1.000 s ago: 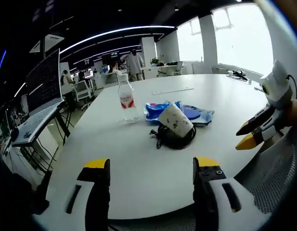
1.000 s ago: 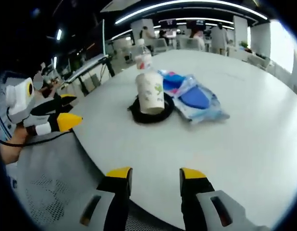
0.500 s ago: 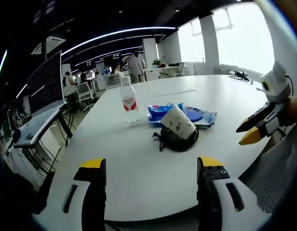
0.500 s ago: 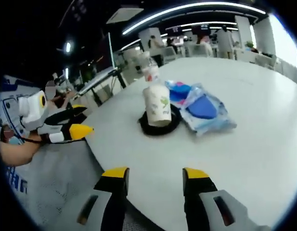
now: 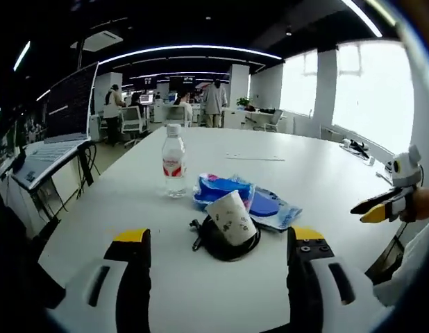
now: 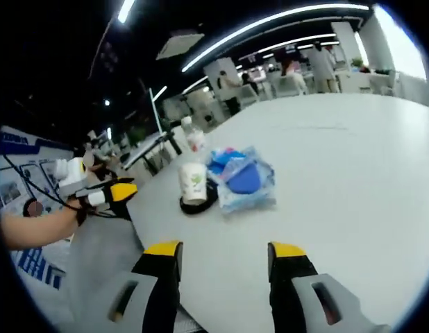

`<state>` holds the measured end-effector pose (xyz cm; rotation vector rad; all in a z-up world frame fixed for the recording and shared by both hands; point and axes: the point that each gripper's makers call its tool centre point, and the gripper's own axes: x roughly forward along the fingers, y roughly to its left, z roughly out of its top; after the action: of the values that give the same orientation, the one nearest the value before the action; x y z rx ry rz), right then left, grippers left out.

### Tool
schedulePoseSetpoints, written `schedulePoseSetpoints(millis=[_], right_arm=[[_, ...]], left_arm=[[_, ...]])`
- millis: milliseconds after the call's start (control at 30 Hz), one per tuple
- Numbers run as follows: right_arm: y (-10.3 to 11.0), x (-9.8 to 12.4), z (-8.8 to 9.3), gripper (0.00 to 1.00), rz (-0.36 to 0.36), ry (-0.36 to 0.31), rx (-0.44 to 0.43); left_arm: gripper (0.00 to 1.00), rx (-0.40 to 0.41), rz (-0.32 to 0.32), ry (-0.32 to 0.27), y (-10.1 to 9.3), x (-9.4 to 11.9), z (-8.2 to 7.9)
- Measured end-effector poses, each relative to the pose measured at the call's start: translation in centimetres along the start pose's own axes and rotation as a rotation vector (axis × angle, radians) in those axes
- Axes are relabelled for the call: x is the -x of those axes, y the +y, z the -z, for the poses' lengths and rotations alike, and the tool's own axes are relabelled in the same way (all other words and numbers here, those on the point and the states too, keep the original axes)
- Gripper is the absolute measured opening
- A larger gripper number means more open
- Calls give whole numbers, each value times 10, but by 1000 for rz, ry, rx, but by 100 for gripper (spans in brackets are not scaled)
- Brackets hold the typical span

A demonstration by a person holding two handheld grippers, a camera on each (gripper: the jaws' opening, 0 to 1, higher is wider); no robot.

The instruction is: Arrange the tabletop items into an orderly group along one side of the table until the central work area is clear of visible clutter.

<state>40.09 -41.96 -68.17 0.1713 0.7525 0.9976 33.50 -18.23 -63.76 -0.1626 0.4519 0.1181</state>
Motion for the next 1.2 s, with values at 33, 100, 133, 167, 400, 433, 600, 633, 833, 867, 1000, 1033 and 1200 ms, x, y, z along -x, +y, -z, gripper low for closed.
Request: schedulePoseSetpoints(millis=[33,100,133,167,400,433,600,633,833,867,1000,1033,1200], right_arm=[[-6,0,-7,48,9,-18,-18],[-13,1,-20,48,26,-59,-41],[-16,3,-29,48,35,-79,-62],[-17,4,-34,48,38,-93,-71],[-18,0,-24,48,45,-105,-103],[-18,0,-22,48,41,-98,-104],[-21,0,-16,46,49,-92,-159],[-19,0,-13,45,46,-80,-151],[-15,0,-2,43,38,-49,-158],[-15,-1,-2,43,39,-47,-157],[-13,-5,-5,42,40,-42,-160],[-12,-6,-6,42,39,-42,-160],[-3,-19,-10,41,17,-18,-147]], left_arm=[[78,1,18,8,-5,-6,-2],[75,-13,49,23,-11,-12,-4],[75,-34,71,39,-14,-18,-6],[75,-45,79,41,-14,-21,-9],[73,-34,116,63,-5,-52,-18],[73,-37,125,71,-5,-56,-18],[75,-13,146,130,1,-72,-12],[75,23,145,132,2,-76,-12],[70,-12,168,157,8,-99,-19],[69,-11,169,156,8,-101,-21],[67,39,174,146,21,-122,-40],[66,32,171,151,25,-127,-44],[64,35,163,166,42,-151,-52]])
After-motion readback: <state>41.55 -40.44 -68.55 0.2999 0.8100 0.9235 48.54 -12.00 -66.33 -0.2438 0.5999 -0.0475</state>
